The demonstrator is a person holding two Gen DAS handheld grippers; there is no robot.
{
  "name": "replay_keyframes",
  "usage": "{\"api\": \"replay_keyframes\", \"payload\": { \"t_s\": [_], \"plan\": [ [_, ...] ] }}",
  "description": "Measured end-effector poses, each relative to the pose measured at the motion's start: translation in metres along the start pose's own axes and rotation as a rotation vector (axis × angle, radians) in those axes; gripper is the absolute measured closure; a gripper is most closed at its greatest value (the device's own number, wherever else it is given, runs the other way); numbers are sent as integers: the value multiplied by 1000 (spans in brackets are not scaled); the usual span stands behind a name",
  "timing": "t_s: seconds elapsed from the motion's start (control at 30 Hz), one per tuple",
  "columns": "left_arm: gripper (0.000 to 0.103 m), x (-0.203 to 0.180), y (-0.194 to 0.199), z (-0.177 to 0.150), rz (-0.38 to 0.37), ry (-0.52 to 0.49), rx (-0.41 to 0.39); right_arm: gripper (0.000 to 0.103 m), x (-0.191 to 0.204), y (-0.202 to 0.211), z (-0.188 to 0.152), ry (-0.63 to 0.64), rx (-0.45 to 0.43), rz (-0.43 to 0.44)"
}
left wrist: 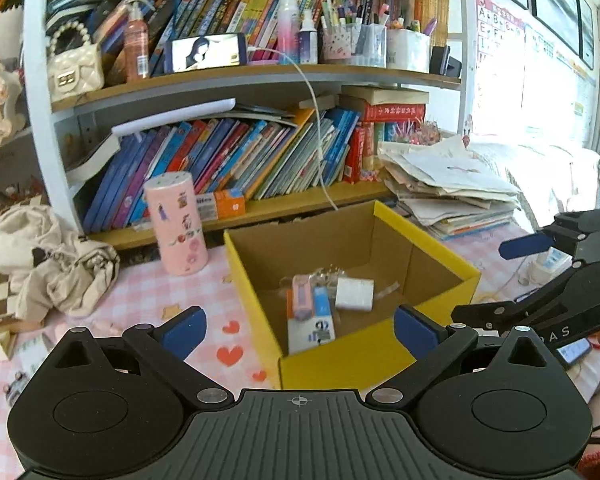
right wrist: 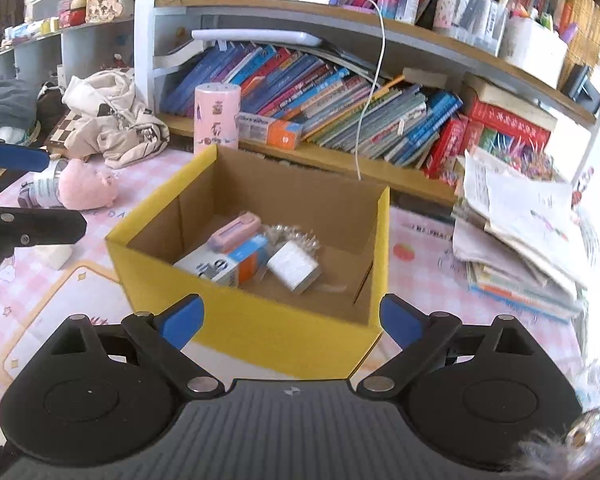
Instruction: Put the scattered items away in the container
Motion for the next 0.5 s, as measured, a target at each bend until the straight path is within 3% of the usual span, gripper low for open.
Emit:
{"api": "replay_keyframes", "payload": {
  "t_s": [0.5],
  "plan": [
    [1, 28, 34, -47, -18, 107, 48, 7, 62, 25, -35, -115, 66, -57]
  ]
}}
Point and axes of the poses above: each gripper's, at about its wrist camera, not at the fingertips, and y roughly against the way its jaws point, x to its left, z to its top, the point moved 1 cm from there along -y, roughly the way its jaws point, and after that the axes turned 14 degrees about -z, right-handed, at the moved point
